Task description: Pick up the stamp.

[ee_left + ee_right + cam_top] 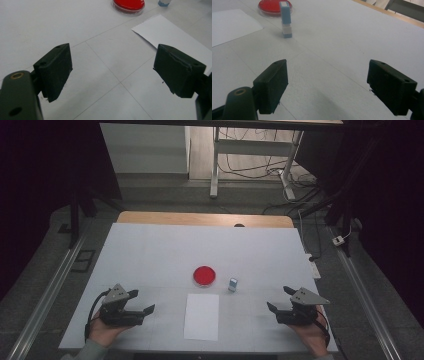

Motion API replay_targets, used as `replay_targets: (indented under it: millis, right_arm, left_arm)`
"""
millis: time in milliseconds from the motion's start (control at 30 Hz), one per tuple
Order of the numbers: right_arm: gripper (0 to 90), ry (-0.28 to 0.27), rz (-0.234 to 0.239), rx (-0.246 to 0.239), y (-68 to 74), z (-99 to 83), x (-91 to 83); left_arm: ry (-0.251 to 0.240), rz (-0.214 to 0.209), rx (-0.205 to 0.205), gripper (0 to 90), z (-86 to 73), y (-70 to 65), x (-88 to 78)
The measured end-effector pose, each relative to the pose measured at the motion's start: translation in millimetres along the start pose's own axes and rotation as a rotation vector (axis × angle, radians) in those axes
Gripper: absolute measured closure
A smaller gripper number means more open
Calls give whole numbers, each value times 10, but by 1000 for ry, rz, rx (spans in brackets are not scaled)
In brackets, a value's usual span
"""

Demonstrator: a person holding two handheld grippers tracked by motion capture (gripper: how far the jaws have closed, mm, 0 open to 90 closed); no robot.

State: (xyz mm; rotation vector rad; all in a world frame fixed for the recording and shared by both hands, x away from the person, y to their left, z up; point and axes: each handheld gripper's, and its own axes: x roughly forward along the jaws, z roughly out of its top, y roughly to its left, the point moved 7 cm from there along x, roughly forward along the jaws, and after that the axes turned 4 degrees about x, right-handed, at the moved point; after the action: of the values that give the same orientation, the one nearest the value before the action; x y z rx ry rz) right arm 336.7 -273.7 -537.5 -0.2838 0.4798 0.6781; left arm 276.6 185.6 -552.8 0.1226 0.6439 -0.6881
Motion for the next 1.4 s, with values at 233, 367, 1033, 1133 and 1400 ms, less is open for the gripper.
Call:
replay_targets:
  millis: [233, 367, 1033, 1133, 1400]
  right_arm:
    - [191, -1, 7, -3, 16, -2, -10]
    - [207, 10, 7, -5, 15, -14, 0]
    - [240, 16, 28, -10, 154, 30, 106]
    - [245, 16, 39, -5, 173, 35, 114]
    - [255, 15, 42, 7, 158, 71, 130]
  left_arm:
    - [2, 1, 14, 157, 10, -28, 9]
    - [5, -1, 12, 159, 7, -33, 15]
    - [14, 7, -12, 167, -5, -10, 70]
    - [11, 7, -18, 169, 2, -11, 76]
    - [11, 9, -12, 169, -6, 3, 69]
